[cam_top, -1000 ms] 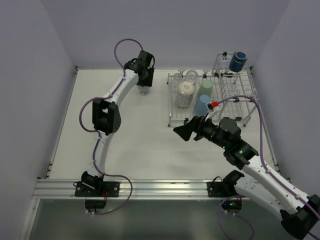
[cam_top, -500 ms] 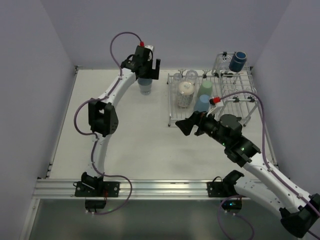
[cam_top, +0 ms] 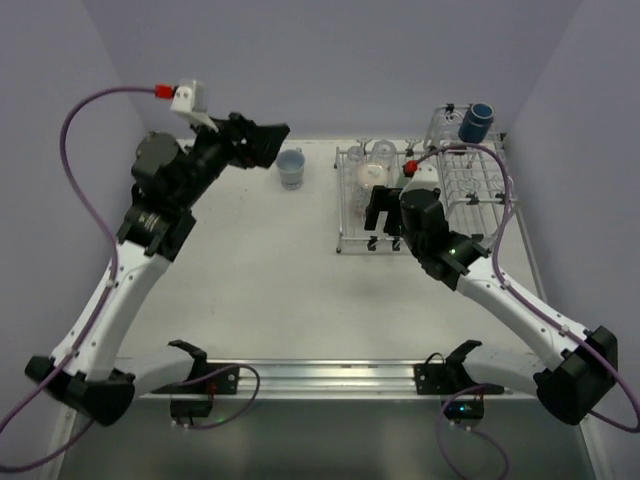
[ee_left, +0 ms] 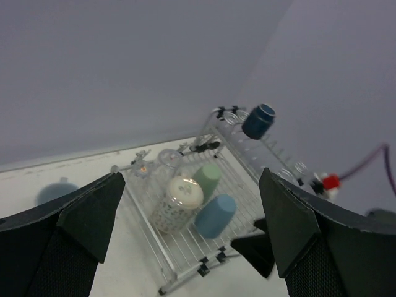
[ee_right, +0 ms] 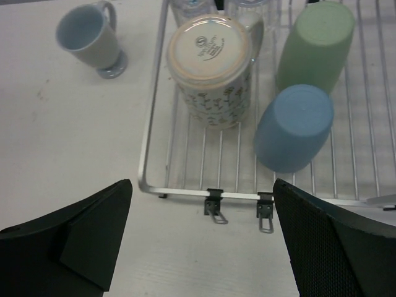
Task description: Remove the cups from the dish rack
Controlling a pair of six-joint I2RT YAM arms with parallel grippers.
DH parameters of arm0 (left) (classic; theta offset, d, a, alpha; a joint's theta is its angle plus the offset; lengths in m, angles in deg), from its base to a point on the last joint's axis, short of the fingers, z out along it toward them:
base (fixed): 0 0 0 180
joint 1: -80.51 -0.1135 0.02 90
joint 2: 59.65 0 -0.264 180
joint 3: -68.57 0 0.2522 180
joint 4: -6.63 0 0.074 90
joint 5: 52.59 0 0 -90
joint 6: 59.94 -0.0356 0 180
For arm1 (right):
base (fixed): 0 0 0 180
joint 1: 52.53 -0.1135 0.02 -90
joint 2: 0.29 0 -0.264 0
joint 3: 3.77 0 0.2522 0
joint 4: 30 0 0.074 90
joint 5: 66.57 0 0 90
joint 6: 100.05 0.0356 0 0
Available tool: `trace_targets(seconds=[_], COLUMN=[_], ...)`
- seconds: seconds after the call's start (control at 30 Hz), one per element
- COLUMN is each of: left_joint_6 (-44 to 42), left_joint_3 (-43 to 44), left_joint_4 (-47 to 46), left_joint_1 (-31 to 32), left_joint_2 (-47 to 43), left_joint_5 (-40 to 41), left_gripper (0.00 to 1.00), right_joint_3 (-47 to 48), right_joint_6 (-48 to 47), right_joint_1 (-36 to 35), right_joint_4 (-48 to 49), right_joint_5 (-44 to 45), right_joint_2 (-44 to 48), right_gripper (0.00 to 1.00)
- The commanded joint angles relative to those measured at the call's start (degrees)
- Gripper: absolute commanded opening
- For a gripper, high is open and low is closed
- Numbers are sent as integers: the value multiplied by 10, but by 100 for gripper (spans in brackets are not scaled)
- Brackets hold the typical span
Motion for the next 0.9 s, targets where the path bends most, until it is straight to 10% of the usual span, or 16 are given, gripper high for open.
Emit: trace_targets(seconds=[0.0,0.33,0.87], left_joint_6=[64,-44,-94], left_joint_3=[-162,-376,-435], left_joint_4=[-43,84,57], left_joint_1=[9,9,9], left_joint_2=[-85,-349,-372], left_joint_5=[-70,-48,-24], left_gripper=[100,100,100], right_joint_3=[42,84,82], right_joint_6=[-20,-5,4], right_joint_1=[17,65,118], right_joint_4=[-10,-9,37], right_joint_5=[90,126,95], right_joint_2=[-36,-127,-207], right_gripper=[99,98,93])
